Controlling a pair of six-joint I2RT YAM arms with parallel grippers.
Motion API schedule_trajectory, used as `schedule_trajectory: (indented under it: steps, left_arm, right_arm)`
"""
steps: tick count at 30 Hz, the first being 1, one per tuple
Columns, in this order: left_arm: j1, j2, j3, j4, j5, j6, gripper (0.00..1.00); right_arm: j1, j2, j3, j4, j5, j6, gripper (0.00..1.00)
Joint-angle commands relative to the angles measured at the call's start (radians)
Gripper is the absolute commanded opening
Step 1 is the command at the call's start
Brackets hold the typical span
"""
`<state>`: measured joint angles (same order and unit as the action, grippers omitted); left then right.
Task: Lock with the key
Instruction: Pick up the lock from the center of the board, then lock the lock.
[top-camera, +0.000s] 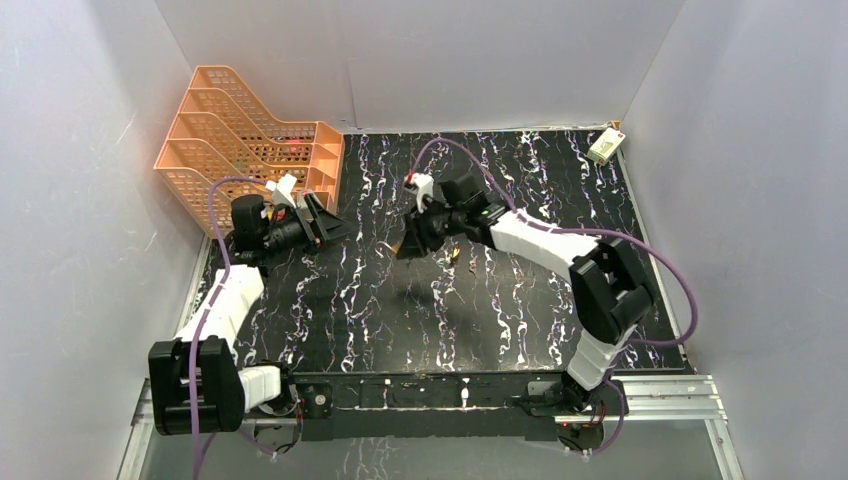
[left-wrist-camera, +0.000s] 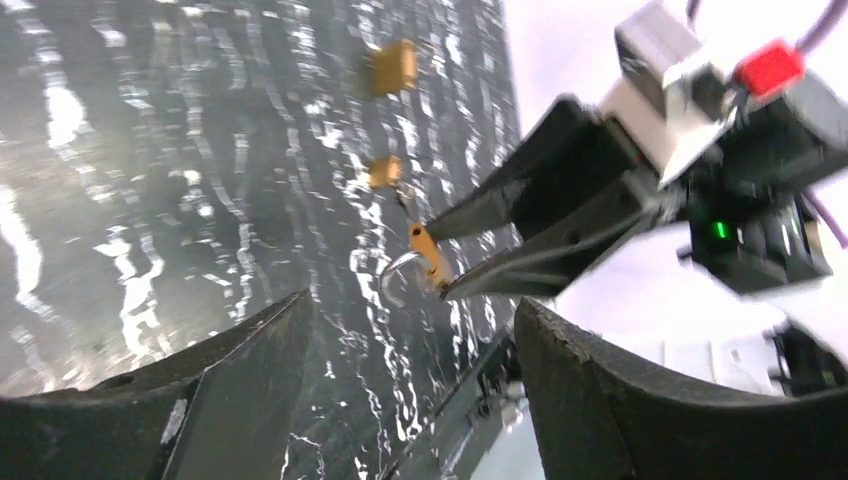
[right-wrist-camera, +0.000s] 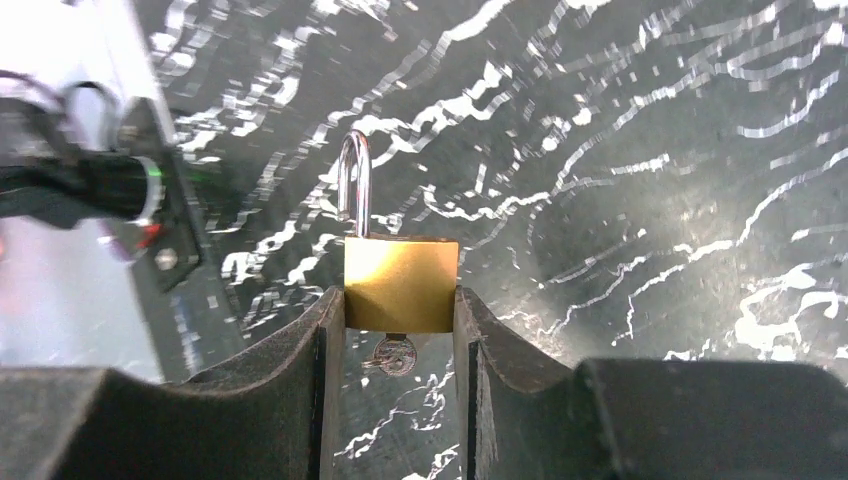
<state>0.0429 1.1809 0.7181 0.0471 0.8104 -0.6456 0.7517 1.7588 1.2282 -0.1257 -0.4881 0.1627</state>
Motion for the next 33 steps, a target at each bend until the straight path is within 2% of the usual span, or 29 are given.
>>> schedule_trajectory:
  steps: [1, 4, 7, 10, 15, 20, 23, 28, 33]
  left_arm:
    - [-0.002, 0.022, -0.07, 0.413, 0.388, -0.202, 0.65]
    - [-0.046, 0.025, -0.071, 0.504, 0.436, -0.246, 0.56]
    - [-0.121, -0.019, -0.06, 0.534, 0.448, -0.231, 0.55]
    - [-0.174, -0.075, -0.054, 0.537, 0.452, -0.201, 0.55]
    - [-0.188, -0.109, -0.054, 0.536, 0.463, -0.188, 0.49]
    - [-0.207, -0.091, -0.057, 0.517, 0.452, -0.183, 0.47]
    - [-0.222, -0.079, -0.045, 0.451, 0.434, -0.145, 0.45]
    - [-0.246, -0.07, -0.004, 0.301, 0.398, -0.043, 0.34]
    - [-0.25, -0.076, -0.002, 0.272, 0.39, -0.022, 0.29]
  right_arm:
    - [-0.04, -0.089, -0.006, 0.096, -0.421, -0.019, 0.0]
    - [-0.058, -0.111, -0.047, 0.236, -0.594, 0.077, 0.0]
    - [-0.089, -0.099, -0.102, 0.458, -0.711, 0.296, 0.0]
    - [-0.1, -0.069, -0.108, 0.563, -0.78, 0.428, 0.0]
    - [-0.105, -0.085, -0.102, 0.551, -0.785, 0.432, 0.0]
    - [-0.113, -0.105, -0.089, 0.512, -0.776, 0.415, 0.0]
    - [-0.118, -0.11, -0.081, 0.466, -0.757, 0.391, 0.0]
    - [-0.124, -0.112, -0.076, 0.423, -0.748, 0.366, 0.0]
    - [-0.14, -0.116, -0.073, 0.418, -0.747, 0.363, 0.0]
